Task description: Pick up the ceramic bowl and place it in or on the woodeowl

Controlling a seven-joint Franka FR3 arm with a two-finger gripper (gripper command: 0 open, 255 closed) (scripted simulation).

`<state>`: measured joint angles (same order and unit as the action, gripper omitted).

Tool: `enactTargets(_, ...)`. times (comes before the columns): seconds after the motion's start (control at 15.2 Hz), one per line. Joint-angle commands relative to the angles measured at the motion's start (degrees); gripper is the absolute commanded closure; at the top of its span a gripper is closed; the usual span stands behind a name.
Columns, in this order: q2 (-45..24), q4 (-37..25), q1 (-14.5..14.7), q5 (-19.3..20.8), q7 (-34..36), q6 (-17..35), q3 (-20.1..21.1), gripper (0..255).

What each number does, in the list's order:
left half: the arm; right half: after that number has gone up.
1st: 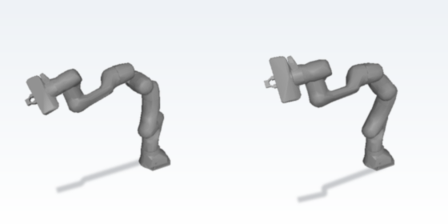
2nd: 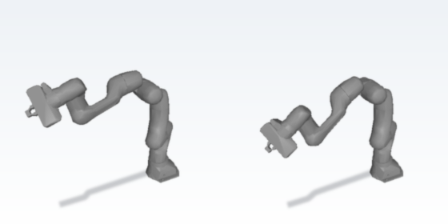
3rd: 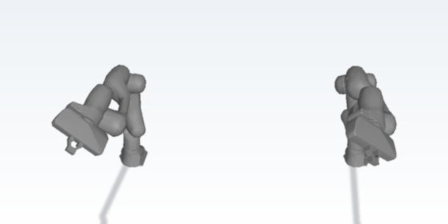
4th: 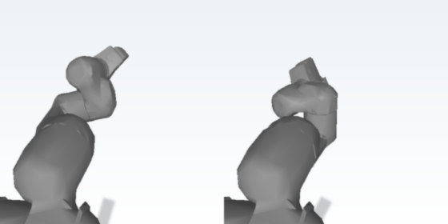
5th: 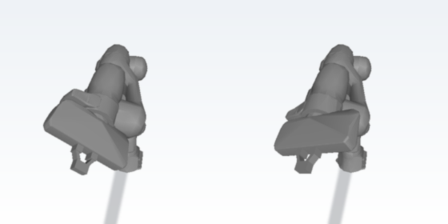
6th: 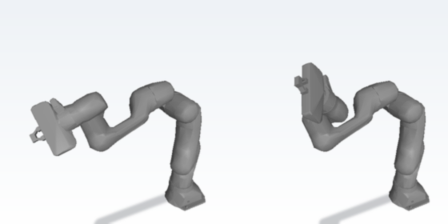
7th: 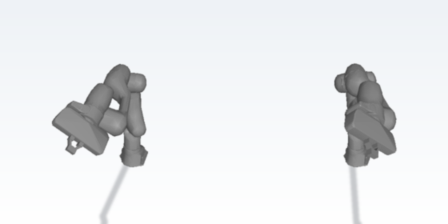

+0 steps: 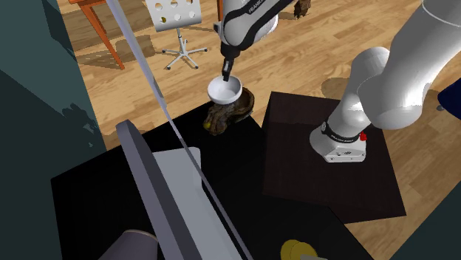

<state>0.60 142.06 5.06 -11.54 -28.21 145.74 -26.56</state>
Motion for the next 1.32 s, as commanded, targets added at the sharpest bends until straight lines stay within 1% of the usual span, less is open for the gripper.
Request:
enactTargets(0.0,-1.27,0.55,0.06,-1.55,-1.37,1.6,0.01,255)
enactTargets(0.26,-4.44,0.84,0.09,-5.44,-4.43,4.41,0.49,255)
enactTargets(0.33,-5.67,0.86,0.04,-7.05,-5.7,5.41,0.77,255)
enactTargets(0.86,-5.67,0.87,-0.02,-7.04,-5.69,5.41,0.84,255)
enactTargets(0.92,-5.68,0.86,-0.02,-7.05,-5.69,5.41,0.84,0)
enactTargets(1.25,-5.67,0.86,-0.02,-7.05,-5.69,5.42,0.84,0)
